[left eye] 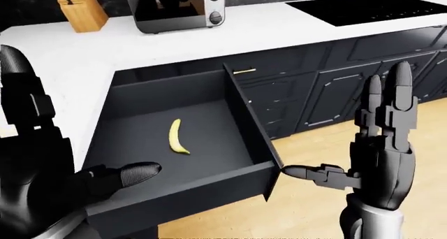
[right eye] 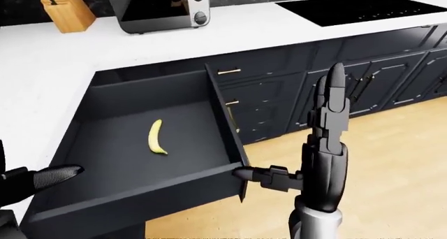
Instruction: Close the right drawer.
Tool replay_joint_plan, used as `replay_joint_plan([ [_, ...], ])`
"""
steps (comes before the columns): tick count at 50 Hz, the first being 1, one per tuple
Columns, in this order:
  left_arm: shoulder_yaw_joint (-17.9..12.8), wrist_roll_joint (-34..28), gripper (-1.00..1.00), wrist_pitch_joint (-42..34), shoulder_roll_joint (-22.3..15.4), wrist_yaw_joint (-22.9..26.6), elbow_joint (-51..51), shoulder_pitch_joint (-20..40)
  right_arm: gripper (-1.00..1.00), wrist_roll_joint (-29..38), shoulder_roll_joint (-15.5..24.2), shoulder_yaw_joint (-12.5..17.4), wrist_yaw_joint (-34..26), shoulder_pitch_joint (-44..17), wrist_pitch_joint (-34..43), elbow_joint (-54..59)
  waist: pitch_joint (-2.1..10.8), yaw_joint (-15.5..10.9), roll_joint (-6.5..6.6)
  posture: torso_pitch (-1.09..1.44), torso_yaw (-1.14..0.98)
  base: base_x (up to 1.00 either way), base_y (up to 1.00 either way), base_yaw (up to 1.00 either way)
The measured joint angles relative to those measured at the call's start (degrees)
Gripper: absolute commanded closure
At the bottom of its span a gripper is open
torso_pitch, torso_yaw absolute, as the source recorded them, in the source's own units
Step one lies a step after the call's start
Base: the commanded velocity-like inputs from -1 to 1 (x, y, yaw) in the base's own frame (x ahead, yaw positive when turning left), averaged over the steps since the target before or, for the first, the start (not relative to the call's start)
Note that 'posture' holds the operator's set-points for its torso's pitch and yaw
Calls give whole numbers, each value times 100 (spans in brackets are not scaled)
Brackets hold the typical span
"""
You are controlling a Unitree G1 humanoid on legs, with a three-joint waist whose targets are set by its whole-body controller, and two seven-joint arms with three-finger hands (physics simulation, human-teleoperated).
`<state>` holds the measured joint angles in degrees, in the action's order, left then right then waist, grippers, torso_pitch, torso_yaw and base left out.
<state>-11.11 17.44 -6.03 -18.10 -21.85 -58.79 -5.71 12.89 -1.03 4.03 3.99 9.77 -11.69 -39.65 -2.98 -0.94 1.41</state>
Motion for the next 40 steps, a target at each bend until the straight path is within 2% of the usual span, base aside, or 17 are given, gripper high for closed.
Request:
replay_joint_plan([
  [2,-22,-8,-100,49,-2,10,-61,19,-100,-41,0,4,7,-12,-85,-35,14,-48,-184,0,0,0,0,0],
  [3,-28,-11,-100,66,-4,15,-66,23,-100,-66,-3,-2,4,-10,-116,-31,42,-64,-325,0,0,0,0,0],
  [5,51,-2,-100,55,61,31,12,-13,-100,-111,17,47,2,29,-124,68,14,-25,-224,0,0,0,0,0],
  [10,36,28,-100,-52,52,45,93,-11,-100,-168,0,62,6,36,-4,97,105,57,-55,0,0,0,0,0],
  [15,19,-21,-100,17,113,104,2,-3,-100,-212,1,49,-10,19,-74,37,174,81,-45,0,0,0,0,0],
  [22,36,-73,-100,-15,164,146,49,1,-100,-438,15,178,-70,-80,120,-189,172,93,-72,0,0,0,0,0],
  [26,12,-46,-100,-28,119,122,45,13,-100,-579,134,488,-151,-391,518,-431,157,98,-77,0,0,0,0,0],
  [30,23,-36,-100,-10,133,120,37,-8,-100,-823,505,1093,-261,-1083,1086,-531,168,92,-93,0,0,0,0,0],
  [33,32,-80,-100,-3,208,165,24,-14,-100,-1012,772,1418,-280,-1446,1115,-63,181,91,-131,0,0,0,0,0],
  [40,-1,-153,-100,-72,326,281,28,34,-100,-1160,1369,1404,-223,-2253,497,2520,128,104,-134,0,0,0,0,0],
])
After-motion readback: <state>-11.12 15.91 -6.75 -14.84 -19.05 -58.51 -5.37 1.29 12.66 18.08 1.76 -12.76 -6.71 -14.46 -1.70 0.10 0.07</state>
